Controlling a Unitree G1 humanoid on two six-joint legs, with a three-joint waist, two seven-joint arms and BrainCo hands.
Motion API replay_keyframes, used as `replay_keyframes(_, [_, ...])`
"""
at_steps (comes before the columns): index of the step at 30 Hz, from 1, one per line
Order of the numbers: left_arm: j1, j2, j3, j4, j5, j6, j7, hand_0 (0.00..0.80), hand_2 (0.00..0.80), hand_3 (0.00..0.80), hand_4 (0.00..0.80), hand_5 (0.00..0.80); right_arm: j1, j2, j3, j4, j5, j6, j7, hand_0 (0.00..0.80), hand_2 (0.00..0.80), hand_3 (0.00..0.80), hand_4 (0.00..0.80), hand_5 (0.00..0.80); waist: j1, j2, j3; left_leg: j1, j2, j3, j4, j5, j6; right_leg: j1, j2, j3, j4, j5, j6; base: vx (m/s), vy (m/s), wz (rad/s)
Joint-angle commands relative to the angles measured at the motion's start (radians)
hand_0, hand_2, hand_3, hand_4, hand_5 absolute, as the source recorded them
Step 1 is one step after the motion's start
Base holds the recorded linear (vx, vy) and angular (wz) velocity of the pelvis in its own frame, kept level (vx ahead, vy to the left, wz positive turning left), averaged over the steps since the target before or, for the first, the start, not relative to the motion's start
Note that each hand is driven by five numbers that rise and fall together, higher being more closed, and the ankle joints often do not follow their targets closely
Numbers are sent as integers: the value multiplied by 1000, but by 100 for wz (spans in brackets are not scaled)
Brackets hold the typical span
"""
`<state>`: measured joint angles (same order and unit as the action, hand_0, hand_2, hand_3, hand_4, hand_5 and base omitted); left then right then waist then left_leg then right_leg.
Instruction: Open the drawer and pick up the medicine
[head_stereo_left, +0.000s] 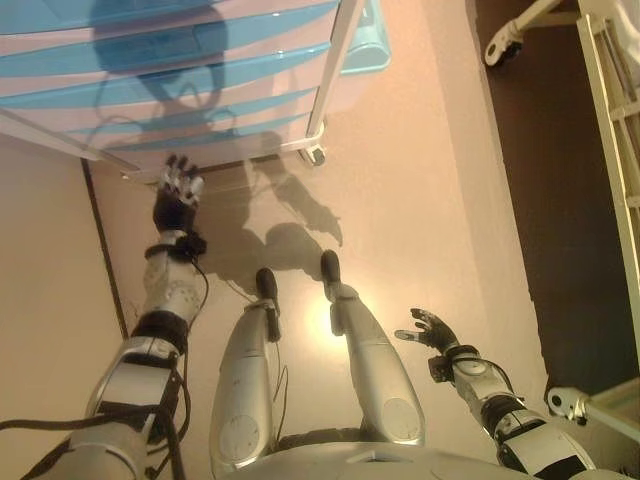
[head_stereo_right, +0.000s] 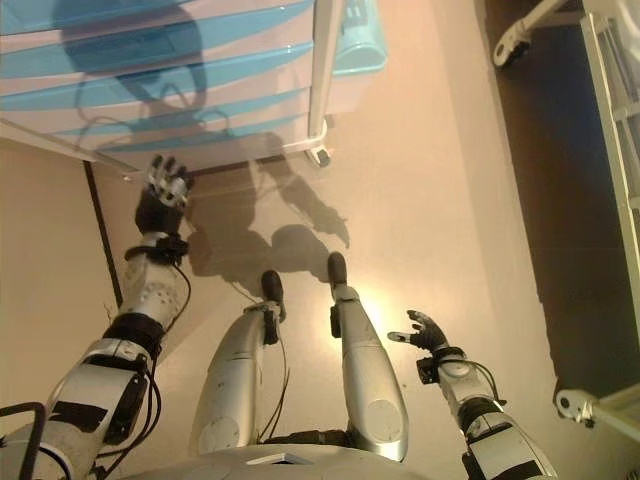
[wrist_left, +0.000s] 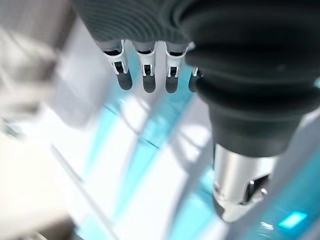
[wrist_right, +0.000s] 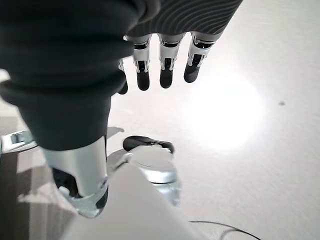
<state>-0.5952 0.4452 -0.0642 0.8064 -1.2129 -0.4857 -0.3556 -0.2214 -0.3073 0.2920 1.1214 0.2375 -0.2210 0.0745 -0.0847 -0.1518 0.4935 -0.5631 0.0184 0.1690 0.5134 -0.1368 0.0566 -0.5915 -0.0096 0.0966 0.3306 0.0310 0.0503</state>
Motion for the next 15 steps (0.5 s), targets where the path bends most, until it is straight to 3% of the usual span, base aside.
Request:
replay_keyframes(1, [-22, 46, 52, -57, -161, -47, -113, 0, 0, 0, 0, 0, 66, -16, 54, -16, 35, -42, 11, 0, 0, 0, 0, 0, 7, -12, -42, -57, -47, -27, 56, -42, 14, 15, 11, -68, -44, 67, -12, 18, -28, -8])
replay_keyframes(8, [-171, 90, 64, -32, -351, -25, -269, 0, 0, 0, 0, 0, 61, 3, 92, -40, 46, -43, 2, 0, 0, 0, 0, 0, -4, -26, -35, -75, -47, -27, 98, -75, 12, 19, 9, -71, -45, 60, -16, 23, -21, -5])
replay_keyframes(15, [-206, 101, 69, -69, -441, -29, -356, 0, 0, 0, 0, 0, 57, 1, 112, -50, 58, -42, 4, 0, 0, 0, 0, 0, 2, -35, -21, -75, -50, -29, 109, -84, 12, 31, 13, -77, -47, 55, -20, 9, -15, -3])
